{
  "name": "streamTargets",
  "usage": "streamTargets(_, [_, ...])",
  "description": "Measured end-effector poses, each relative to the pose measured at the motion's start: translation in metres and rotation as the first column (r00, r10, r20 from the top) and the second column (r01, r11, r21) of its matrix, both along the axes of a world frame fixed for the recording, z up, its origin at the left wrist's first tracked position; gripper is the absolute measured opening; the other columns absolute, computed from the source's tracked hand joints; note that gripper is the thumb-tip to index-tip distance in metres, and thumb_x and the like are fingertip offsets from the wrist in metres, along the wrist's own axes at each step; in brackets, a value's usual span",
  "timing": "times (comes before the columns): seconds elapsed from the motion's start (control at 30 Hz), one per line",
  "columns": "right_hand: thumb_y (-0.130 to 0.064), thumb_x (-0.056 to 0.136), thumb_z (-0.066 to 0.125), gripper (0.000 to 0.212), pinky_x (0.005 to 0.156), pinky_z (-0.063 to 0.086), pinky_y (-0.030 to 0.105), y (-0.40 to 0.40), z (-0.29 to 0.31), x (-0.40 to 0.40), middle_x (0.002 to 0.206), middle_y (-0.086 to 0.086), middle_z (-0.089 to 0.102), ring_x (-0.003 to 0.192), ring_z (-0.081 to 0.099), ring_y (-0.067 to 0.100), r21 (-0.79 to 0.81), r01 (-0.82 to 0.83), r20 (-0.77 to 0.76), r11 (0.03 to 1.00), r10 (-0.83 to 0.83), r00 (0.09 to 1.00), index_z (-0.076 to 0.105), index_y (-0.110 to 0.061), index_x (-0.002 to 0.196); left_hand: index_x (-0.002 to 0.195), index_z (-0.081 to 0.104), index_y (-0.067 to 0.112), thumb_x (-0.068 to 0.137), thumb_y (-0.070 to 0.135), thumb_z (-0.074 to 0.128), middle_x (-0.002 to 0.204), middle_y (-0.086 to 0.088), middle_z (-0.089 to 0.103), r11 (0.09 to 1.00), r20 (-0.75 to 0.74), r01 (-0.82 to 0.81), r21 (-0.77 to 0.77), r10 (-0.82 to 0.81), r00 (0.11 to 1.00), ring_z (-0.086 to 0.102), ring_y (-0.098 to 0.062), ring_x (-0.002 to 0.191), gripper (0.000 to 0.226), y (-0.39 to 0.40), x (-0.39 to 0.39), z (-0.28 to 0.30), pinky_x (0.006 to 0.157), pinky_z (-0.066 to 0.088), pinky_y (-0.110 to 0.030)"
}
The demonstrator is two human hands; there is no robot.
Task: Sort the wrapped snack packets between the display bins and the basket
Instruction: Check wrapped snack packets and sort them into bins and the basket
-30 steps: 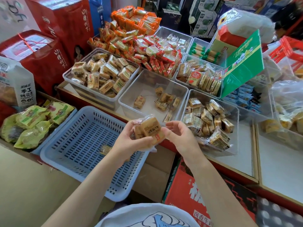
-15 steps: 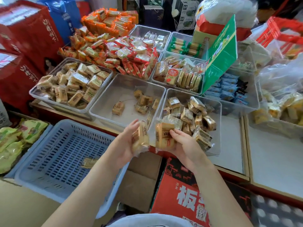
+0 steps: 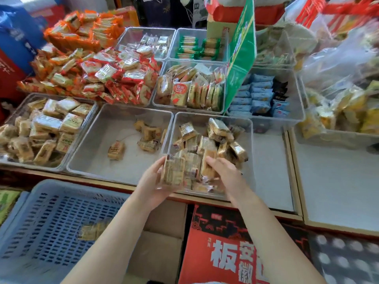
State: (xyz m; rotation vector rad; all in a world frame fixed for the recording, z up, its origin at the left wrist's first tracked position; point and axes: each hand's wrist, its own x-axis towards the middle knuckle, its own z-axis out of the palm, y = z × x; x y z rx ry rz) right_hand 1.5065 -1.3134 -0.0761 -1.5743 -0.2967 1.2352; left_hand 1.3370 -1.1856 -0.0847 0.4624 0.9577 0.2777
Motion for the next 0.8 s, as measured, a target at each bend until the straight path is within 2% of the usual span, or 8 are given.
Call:
streamTargets(0.07, [-0.053, 0.089, 0.071, 0.041, 0.094, 0.054, 0.035, 0.008, -0.003, 0.019, 0.112, -0.005, 0.071, 0.108, 0.067, 0.017, -0.055, -0.037, 0.282, 0.998, 0.051, 0.958, 0.064, -0.025, 0.118, 0.130, 0.064, 0.009, 0.106, 0.043, 0.046, 0.120, -0.017, 0.073, 0.983, -0.157, 0.117, 0.142, -0.095, 0.983, 0.073, -0.032, 0.106, 0.046, 0.006, 0.016, 0.000, 0.083, 0.060, -0.041])
streamTargets(0.2, [-0.058, 0.089, 0.067, 0.072, 0.100, 0.049, 0.038, 0.037, -0.013, 0.044, 0.138, 0.000, 0.047, 0.121, 0.053, 0.017, -0.101, -0.036, 0.574, 0.994, 0.088, 0.814, 0.044, -0.023, 0.148, 0.133, 0.058, 0.009, 0.102, 0.035, 0.060, 0.118, -0.012, 0.072, 0.839, -0.369, 0.316, 0.444, -0.150, 0.917, 0.074, -0.024, 0.096, 0.041, 0.013, 0.052, 0.007, 0.079, 0.062, -0.038])
streamTargets(0.27, [-0.047, 0.094, 0.067, 0.071, 0.095, 0.043, 0.032, 0.050, -0.019, 0.050, 0.134, 0.000, 0.039, 0.118, 0.047, 0.016, -0.127, -0.071, 0.674, 0.989, 0.139, 0.726, 0.036, -0.023, 0.154, 0.147, 0.042, 0.012, 0.098, 0.032, 0.067, 0.131, -0.005, 0.060, 0.500, -0.564, 0.503, 0.705, -0.035, 0.825, 0.066, -0.017, 0.108, 0.059, 0.021, 0.059, -0.008, 0.094, 0.055, -0.037])
streamTargets(0.33, [-0.042, 0.098, 0.062, 0.062, 0.099, 0.036, 0.032, 0.057, -0.032, 0.054, 0.137, 0.002, 0.039, 0.125, 0.041, 0.020, -0.213, -0.147, 0.771, 0.966, 0.258, 0.582, 0.036, -0.027, 0.153, 0.153, 0.038, 0.016, 0.099, 0.035, 0.064, 0.146, -0.005, 0.049, 0.042, -0.694, 0.696, 0.717, 0.138, 0.707, 0.047, -0.021, 0.133, 0.063, 0.030, 0.057, -0.029, 0.111, 0.042, -0.042])
streamTargets(0.43, [-0.046, 0.103, 0.050, 0.062, 0.116, 0.025, 0.045, 0.055, -0.056, 0.053, 0.162, 0.005, 0.030, 0.146, 0.029, 0.028, -0.443, -0.264, 0.773, 0.857, 0.514, 0.372, 0.026, -0.034, 0.158, 0.160, 0.028, 0.029, 0.106, 0.051, 0.042, 0.169, -0.001, 0.020, -0.211, -0.853, 0.843, 0.494, 0.071, 0.518, 0.013, -0.023, 0.157, 0.060, 0.030, 0.052, -0.057, 0.127, 0.018, -0.048])
streamTargets(0.5, [-0.052, 0.104, 0.042, 0.068, 0.121, 0.016, 0.050, 0.054, -0.068, 0.049, 0.168, 0.003, 0.021, 0.153, 0.020, 0.027, -0.522, -0.295, 0.732, 0.800, 0.598, 0.327, 0.008, -0.037, 0.162, 0.162, 0.013, 0.038, 0.106, 0.059, 0.026, 0.172, 0.007, -0.003, -0.255, -0.909, 0.884, 0.393, 0.036, 0.415, -0.007, -0.018, 0.158, 0.062, 0.024, 0.049, -0.071, 0.127, 0.004, -0.045])
streamTargets(0.57, [-0.054, 0.106, 0.033, 0.067, 0.122, 0.011, 0.053, 0.056, -0.072, 0.047, 0.170, 0.002, 0.018, 0.155, 0.016, 0.028, -0.539, -0.291, 0.719, 0.790, 0.612, 0.330, 0.000, -0.039, 0.161, 0.162, 0.006, 0.040, 0.105, 0.061, 0.021, 0.170, 0.010, -0.011, -0.235, -0.911, 0.890, 0.391, 0.036, 0.410, -0.014, -0.015, 0.157, 0.063, 0.022, 0.049, -0.079, 0.127, 0.000, -0.043])
streamTargets(0.8, [-0.039, 0.110, 0.029, 0.055, 0.123, 0.010, 0.058, 0.071, -0.079, 0.065, 0.162, -0.003, 0.033, 0.146, 0.030, 0.026, -0.513, -0.203, 0.738, 0.834, 0.549, 0.393, 0.008, -0.046, 0.160, 0.161, -0.001, 0.040, 0.101, 0.065, 0.009, 0.170, 0.008, -0.011, -0.234, -0.945, 0.938, 0.257, 0.142, 0.294, -0.018, -0.017, 0.156, 0.066, 0.035, 0.068, -0.078, 0.125, -0.012, -0.046])
